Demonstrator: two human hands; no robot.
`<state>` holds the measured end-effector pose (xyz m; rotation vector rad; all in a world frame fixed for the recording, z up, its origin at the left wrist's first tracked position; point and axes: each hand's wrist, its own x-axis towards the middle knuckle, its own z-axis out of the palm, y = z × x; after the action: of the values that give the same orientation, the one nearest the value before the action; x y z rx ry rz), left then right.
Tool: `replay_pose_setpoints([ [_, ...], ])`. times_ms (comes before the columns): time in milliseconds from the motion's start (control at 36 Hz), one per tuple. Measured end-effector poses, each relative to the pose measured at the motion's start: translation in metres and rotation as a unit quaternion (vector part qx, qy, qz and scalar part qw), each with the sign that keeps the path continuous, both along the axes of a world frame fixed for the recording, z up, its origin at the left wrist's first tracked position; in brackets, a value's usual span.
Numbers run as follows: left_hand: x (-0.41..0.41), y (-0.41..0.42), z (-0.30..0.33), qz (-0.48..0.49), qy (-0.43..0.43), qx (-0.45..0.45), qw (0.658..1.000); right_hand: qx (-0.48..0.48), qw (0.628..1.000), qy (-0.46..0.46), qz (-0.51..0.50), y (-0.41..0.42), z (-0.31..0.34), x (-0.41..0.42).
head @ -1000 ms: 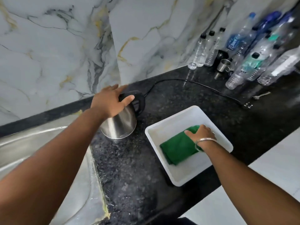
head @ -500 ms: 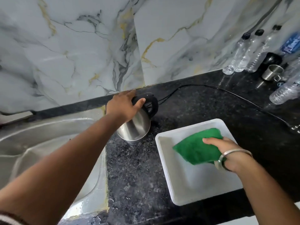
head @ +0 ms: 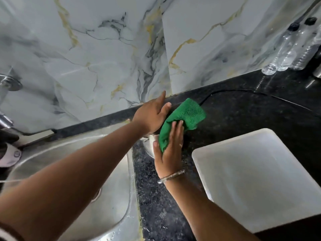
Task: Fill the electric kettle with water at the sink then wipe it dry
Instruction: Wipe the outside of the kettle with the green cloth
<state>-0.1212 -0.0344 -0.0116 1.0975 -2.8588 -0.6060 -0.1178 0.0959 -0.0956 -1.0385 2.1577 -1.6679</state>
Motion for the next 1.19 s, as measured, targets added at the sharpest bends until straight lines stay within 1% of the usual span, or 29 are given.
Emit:
replay_pose_setpoints([
  [56,-0.001,0.0,-0.002,-0.01,-0.004,-0.014,1.0,-0.004,0.999,0.007,-0.033,0.003,-0.023,0.008],
  [83,-0.001,0.0,-0.001,-0.011,-0.009,-0.015,1.0,0.0,0.999,-0.006,-0.039,0.005,-0.034,0.011],
  [139,-0.002,0.0,-0.001,-0.009,-0.023,-0.013,1.0,0.028,0.996,-0.066,-0.047,0.01,-0.056,0.016],
  [222,-0.002,0.0,0.0,0.007,-0.03,-0.007,1.0,0.083,0.977,-0.185,-0.061,0.015,-0.075,0.014],
  [278,-0.001,0.003,0.001,0.027,-0.028,0.007,0.999,0.102,0.97,-0.214,-0.051,0.02,-0.077,0.009],
  [361,0.0,0.012,0.004,0.063,-0.03,0.008,0.998,0.085,0.961,-0.26,-0.053,0.029,-0.055,-0.004],
  [444,0.004,0.015,0.005,0.083,-0.045,0.0,0.995,0.021,0.963,-0.256,-0.081,0.04,-0.024,-0.021],
  [528,0.012,0.012,0.005,0.073,-0.055,-0.005,0.996,-0.04,0.96,-0.259,-0.094,0.044,0.014,-0.032],
  [583,0.017,0.01,0.006,0.071,-0.061,-0.013,0.996,-0.058,0.966,-0.245,-0.054,0.035,0.031,-0.033],
  [639,0.019,0.009,0.003,0.075,-0.049,-0.016,0.996,-0.04,0.973,-0.225,-0.004,0.019,0.039,-0.029],
  [667,0.019,0.009,0.0,0.081,-0.035,-0.009,0.996,-0.033,0.979,-0.2,0.01,0.012,0.042,-0.024],
  [722,0.019,0.01,-0.004,0.099,-0.008,0.016,0.995,-0.051,0.99,-0.132,0.007,0.0,0.031,-0.015],
  [750,0.018,0.01,-0.004,0.104,0.001,0.027,0.994,-0.058,0.992,-0.113,0.003,-0.002,0.021,-0.012],
  [833,0.018,0.01,-0.005,0.117,0.027,0.054,0.991,-0.066,0.993,-0.093,-0.017,0.0,-0.008,-0.011],
  [917,0.02,0.007,-0.009,0.137,0.026,0.066,0.988,-0.024,0.997,-0.079,-0.005,0.01,-0.033,-0.013],
  [1000,0.018,0.01,-0.006,0.176,0.018,0.06,0.982,0.078,0.993,-0.086,0.011,0.022,-0.054,-0.017],
  [1083,0.014,0.02,-0.007,0.237,0.021,0.039,0.97,0.189,0.977,-0.096,-0.002,0.035,-0.065,-0.026],
  [1111,0.014,0.023,-0.008,0.26,0.024,0.041,0.965,0.201,0.973,-0.116,0.002,0.038,-0.063,-0.028],
  [1139,0.014,0.025,-0.007,0.28,0.025,0.05,0.958,0.192,0.971,-0.14,0.008,0.04,-0.058,-0.03],
  [1194,0.015,0.02,-0.008,0.303,0.017,0.079,0.95,0.149,0.97,-0.19,0.015,0.041,-0.044,-0.03],
])
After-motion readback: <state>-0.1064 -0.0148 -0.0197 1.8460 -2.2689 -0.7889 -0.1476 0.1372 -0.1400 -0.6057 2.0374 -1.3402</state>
